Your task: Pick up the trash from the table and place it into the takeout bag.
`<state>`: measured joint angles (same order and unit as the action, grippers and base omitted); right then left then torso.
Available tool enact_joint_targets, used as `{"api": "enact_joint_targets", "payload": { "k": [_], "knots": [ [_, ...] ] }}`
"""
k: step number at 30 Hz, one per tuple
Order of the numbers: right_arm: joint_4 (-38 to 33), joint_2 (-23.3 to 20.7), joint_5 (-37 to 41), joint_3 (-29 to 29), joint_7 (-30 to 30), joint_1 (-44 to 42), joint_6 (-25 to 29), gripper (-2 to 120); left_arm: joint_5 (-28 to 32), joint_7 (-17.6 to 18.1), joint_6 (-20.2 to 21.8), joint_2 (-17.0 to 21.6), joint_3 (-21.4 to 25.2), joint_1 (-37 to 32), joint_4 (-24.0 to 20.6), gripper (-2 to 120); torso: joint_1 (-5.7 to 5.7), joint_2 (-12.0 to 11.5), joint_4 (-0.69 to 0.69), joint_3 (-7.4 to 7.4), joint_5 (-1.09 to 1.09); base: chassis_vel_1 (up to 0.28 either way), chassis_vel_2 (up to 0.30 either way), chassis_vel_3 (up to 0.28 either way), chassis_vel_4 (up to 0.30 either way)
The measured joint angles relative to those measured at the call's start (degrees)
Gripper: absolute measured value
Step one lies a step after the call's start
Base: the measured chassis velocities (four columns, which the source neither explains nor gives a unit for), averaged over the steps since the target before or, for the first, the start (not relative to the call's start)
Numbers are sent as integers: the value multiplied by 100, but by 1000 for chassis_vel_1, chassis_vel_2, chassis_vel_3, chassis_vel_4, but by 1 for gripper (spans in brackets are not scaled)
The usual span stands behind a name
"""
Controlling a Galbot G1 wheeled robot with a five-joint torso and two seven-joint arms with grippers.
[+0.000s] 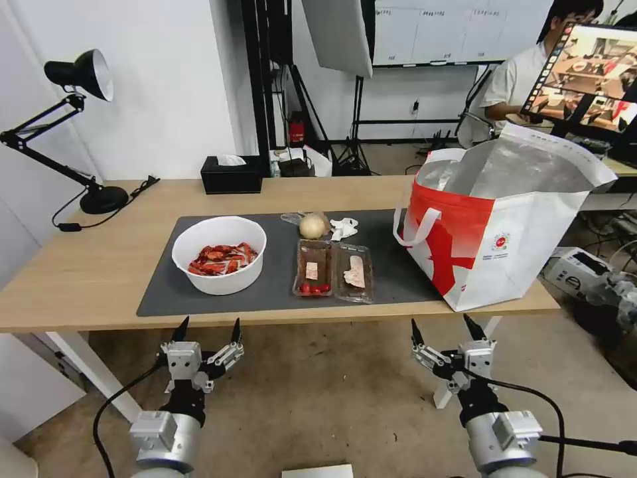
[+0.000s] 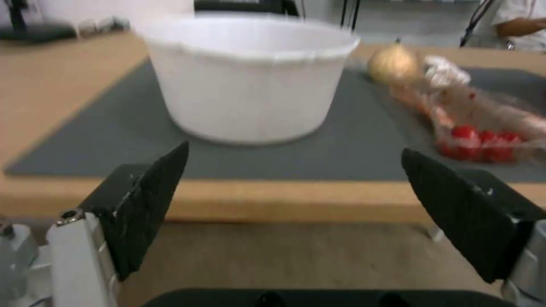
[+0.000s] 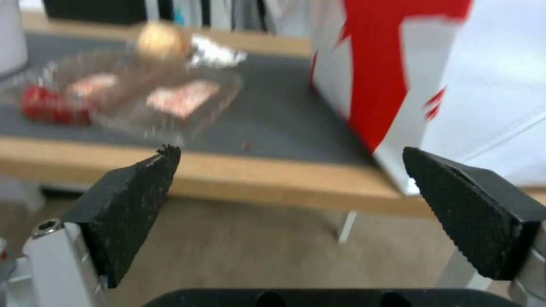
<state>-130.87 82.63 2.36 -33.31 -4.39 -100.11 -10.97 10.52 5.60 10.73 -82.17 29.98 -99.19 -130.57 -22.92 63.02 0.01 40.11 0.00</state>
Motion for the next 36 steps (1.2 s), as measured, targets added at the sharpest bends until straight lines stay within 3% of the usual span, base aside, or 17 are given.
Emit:
{"api": "enact_joint_targets", "payload": {
  "k": [2, 3, 5, 6, 11, 13, 28, 31, 33, 34, 36],
  "knots": [
    [40, -136, 102, -71, -189, 120, -464, 100, 387, 206, 401, 143, -56, 150, 51, 100, 0, 0, -1, 0, 0, 0, 0, 0, 0],
    [40, -136, 102, -71, -189, 120, -464, 100, 387, 206, 401, 143, -56, 150, 51, 100, 0, 0, -1, 0, 0, 0, 0, 0, 0],
    [116, -304, 284, -155, -463, 297, -958, 100, 879, 471, 916, 322, -127, 336, 116, 100, 0, 0, -1, 0, -1, 0, 0, 0, 0],
    [116, -304, 284, -155, -463, 297, -958, 100, 879, 471, 916, 322, -127, 336, 116, 100, 0, 0, -1, 0, -1, 0, 0, 0, 0],
    [197, -353, 539, -158, -671, 418, -891, 100, 1744, 935, 1816, 636, -257, 668, 226, 100, 0, 0, -1, 0, -1, 0, 0, 0, 0],
    [202, -350, 553, -153, -682, 421, -855, 100, 1959, 1019, 1913, 710, -300, 754, 263, 100, 0, 0, 0, 0, 0, 0, 0, 0, 0],
    [246, -337, 899, -43, -646, 496, -573, 100, 2158, 1038, 1695, 726, -345, 823, 244, 100, 0, 0, 0, 0, 0, 0, 0, 0, 0],
    [183, -350, 1587, 35, -512, 515, -560, 100, 2289, 1024, 1467, 726, -335, 836, 198, 100, 0, 0, 0, 0, 0, 0, 0, 0, 0],
    [1, -353, 2918, 166, -20, 586, -687, 100, 2614, 964, 1057, 729, -311, 869, 168, 100, 0, 0, -1, 0, 0, 0, 0, 0, 0],
    [1, -353, 2918, 166, -20, 586, -687, 100, 2614, 964, 1057, 729, -311, 869, 168, 100, 0, 0, -1, 0, 0, 0, 0, 0, 0],
    [-135, -333, 4433, 261, 622, 748, -846, 100, 2962, 944, 748, 746, -283, 899, 140, 100, 0, 0, 0, 0, -1, 0, 0, 0, 0]
  ]
}}
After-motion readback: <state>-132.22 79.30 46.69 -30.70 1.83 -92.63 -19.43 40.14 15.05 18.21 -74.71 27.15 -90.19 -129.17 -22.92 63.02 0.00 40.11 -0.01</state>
